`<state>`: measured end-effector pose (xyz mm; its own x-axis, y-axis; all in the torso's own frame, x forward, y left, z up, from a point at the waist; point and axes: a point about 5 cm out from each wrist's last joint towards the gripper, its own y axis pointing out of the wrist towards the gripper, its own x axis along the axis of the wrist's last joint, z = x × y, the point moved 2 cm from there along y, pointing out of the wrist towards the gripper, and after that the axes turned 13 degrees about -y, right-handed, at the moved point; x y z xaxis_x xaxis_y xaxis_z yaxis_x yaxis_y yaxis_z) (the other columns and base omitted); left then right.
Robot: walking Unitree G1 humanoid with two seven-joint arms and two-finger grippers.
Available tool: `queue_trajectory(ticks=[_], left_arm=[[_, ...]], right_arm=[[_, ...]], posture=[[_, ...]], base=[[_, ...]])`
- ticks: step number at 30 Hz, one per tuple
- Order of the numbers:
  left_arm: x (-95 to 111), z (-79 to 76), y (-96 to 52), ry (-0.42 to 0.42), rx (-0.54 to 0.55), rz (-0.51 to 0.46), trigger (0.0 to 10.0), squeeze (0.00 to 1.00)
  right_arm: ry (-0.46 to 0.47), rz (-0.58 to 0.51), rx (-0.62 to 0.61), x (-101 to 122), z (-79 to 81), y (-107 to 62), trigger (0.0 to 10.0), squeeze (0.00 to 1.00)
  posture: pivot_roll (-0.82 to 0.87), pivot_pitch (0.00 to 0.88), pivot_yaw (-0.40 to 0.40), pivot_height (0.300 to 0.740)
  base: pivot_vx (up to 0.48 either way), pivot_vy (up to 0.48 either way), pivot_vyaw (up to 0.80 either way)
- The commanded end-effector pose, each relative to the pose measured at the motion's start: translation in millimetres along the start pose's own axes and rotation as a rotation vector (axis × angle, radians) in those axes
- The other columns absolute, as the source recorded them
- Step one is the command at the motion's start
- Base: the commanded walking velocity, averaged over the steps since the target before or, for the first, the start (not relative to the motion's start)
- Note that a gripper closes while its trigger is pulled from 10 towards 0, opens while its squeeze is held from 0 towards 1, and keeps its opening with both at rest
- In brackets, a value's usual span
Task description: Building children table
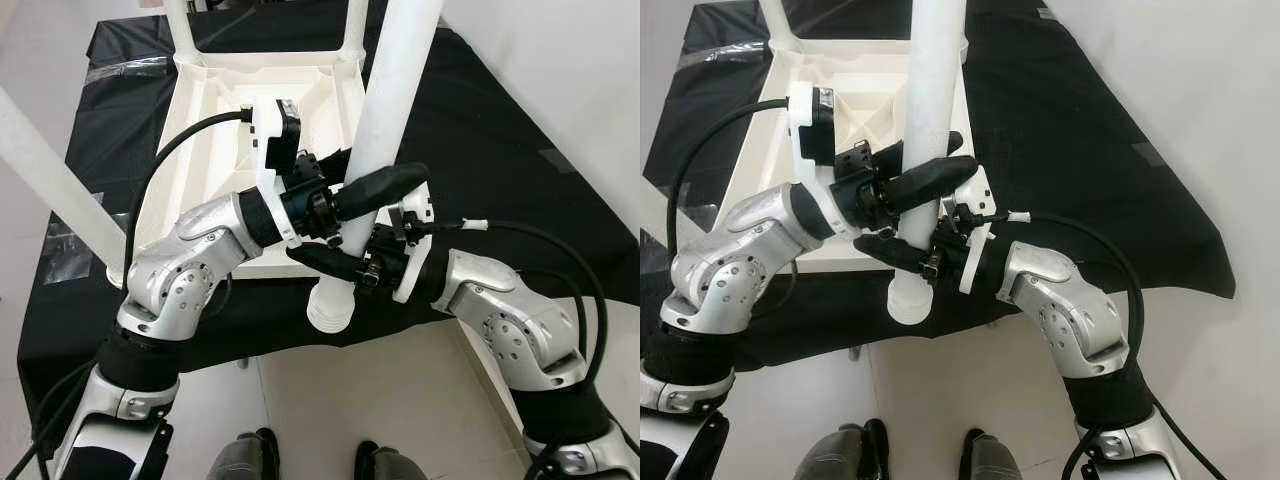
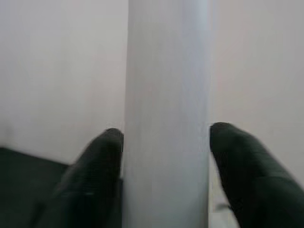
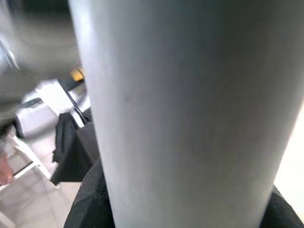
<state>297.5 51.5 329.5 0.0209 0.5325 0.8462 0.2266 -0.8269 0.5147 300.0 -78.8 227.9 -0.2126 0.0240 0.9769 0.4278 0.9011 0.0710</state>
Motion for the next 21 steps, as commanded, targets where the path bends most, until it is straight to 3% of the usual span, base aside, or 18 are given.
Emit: queue_trajectory(ticks=[1,5,7,10,13,21], left_arm=[[6,8.9,-4.1,0.008,0.065,-0.041,10.0,1.00],[24,24.4,-10.1,0.056,0.165,-0.103,10.0,1.00],[42,30.3,-15.4,0.090,0.210,-0.161,10.0,1.00],[58,31.5,-19.3,0.108,0.230,-0.216,10.0,1.00],[88,29.8,-26.4,0.137,0.262,-0.326,10.0,1.00],[97,25.2,-25.3,0.176,0.273,-0.356,10.0,1.00]], right_arm=[[-0.014,-0.009,-0.030,2,-3.7,-0.7,0.0,0.00],[-0.015,-0.027,-0.131,5,-19.3,-1.4,0.0,0.00],[-0.012,-0.047,-0.195,9,-30.1,-2.9,0.0,0.00],[-0.008,-0.067,-0.245,12,-38.5,-5.0,0.0,0.00],[0.014,-0.109,-0.379,18,-58.0,-11.4,0.0,0.00],[0.056,-0.174,-0.575,25,-85.2,-23.1,0.0,0.00]], posture=[[-0.03,0.211,-0.024,0.740],[-0.03,0.210,-0.026,0.740],[-0.03,0.208,-0.026,0.740],[-0.03,0.208,-0.027,0.740],[-0.02,0.206,-0.032,0.740],[-0.02,0.204,-0.036,0.740]], base=[[0.000,0.000,0.00],[0.000,0.000,0.00],[0.000,0.000,0.00],[0.000,0.000,0.00],[0.000,0.000,0.00],[0.000,0.000,0.00]])
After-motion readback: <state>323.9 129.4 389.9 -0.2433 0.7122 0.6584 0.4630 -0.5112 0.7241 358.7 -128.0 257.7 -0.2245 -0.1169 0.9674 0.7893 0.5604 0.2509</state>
